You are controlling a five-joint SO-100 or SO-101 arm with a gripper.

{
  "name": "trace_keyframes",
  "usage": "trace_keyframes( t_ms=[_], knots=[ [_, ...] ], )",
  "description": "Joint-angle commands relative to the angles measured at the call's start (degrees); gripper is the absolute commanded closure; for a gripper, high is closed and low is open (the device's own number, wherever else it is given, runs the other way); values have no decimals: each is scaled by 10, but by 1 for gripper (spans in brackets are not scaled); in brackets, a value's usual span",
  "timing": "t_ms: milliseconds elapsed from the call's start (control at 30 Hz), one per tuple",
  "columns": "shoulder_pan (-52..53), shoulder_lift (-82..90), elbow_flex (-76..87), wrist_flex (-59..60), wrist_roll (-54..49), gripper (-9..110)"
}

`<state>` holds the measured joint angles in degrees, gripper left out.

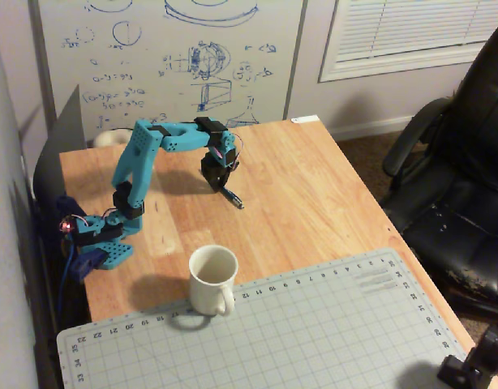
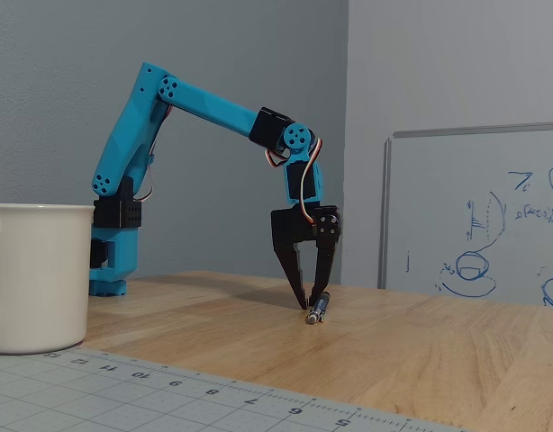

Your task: Touch the pen.

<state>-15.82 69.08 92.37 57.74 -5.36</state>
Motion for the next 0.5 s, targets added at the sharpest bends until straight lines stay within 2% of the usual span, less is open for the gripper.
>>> trace_keyframes(
  t_ms=[0, 467],
  knots=[
    [0, 70, -18, -7, 1, 101],
    [-5, 69, -18, -7, -5, 101]
  ],
)
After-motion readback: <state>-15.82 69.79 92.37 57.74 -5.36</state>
